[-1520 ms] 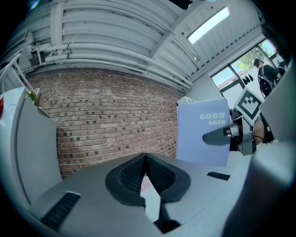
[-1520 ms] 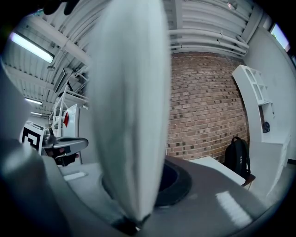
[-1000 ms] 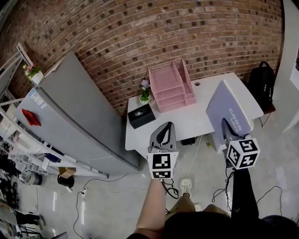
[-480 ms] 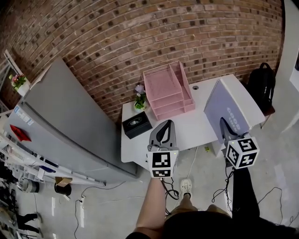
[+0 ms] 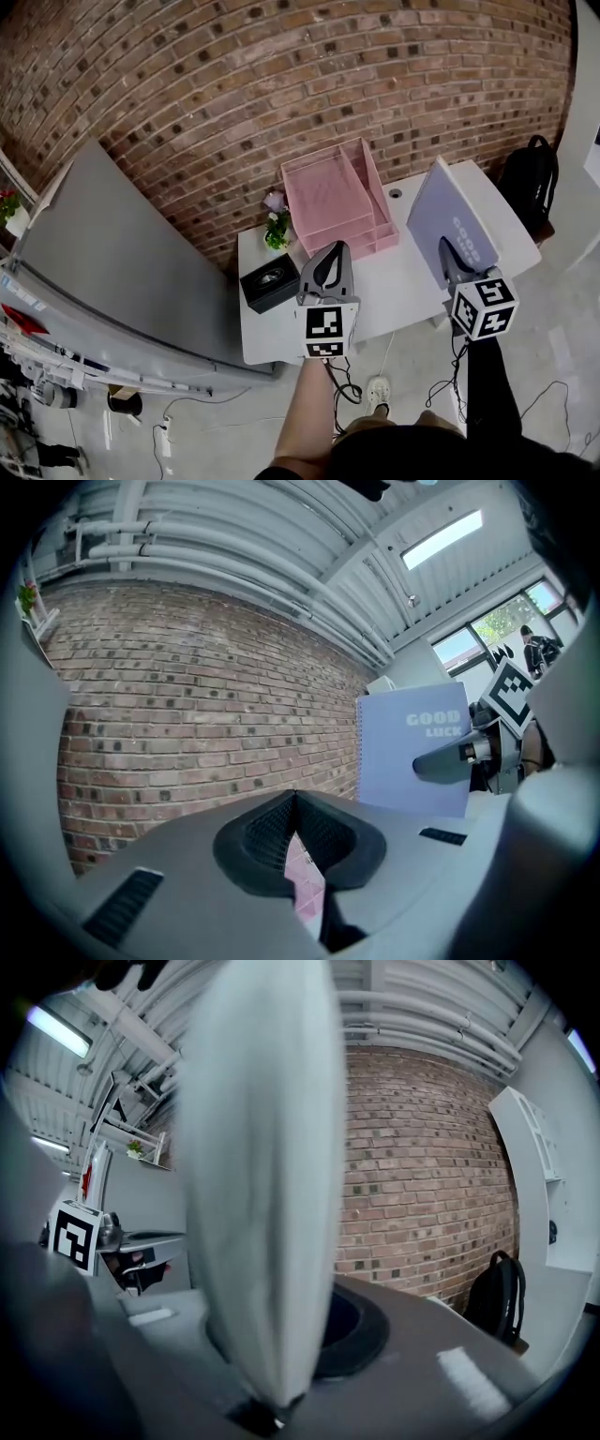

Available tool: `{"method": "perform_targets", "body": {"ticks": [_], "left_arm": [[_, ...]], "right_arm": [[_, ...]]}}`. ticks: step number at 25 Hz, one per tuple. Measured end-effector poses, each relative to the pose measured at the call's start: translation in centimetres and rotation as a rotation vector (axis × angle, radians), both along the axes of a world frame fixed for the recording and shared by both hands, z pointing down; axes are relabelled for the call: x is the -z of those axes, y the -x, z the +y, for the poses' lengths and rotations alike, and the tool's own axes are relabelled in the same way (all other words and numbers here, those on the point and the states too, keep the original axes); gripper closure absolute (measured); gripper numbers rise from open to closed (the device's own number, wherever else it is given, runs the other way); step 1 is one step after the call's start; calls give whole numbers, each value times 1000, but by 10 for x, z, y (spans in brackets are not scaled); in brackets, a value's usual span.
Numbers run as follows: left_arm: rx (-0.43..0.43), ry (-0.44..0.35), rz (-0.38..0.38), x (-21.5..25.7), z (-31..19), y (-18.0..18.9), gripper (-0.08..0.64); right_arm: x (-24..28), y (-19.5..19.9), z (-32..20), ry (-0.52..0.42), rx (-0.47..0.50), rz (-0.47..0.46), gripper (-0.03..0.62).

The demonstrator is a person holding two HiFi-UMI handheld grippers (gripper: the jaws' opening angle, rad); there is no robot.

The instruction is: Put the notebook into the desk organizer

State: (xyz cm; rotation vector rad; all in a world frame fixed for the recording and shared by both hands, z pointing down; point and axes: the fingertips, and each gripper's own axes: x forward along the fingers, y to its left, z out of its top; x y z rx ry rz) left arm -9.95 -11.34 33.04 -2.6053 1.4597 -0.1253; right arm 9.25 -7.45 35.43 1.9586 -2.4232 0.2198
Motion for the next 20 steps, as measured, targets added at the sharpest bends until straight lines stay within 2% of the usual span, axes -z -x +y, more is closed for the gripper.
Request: {"method": "perform_targets", "body": {"ticks": [10, 20], "left_arm": [[-50, 0, -7, 0, -87, 2, 552], [-77, 18, -8, -11, -122, -9, 552]], "right_arm": [[-1, 10, -83, 1, -33, -8, 558], [-14, 7, -116, 23, -45, -27, 559]]}}
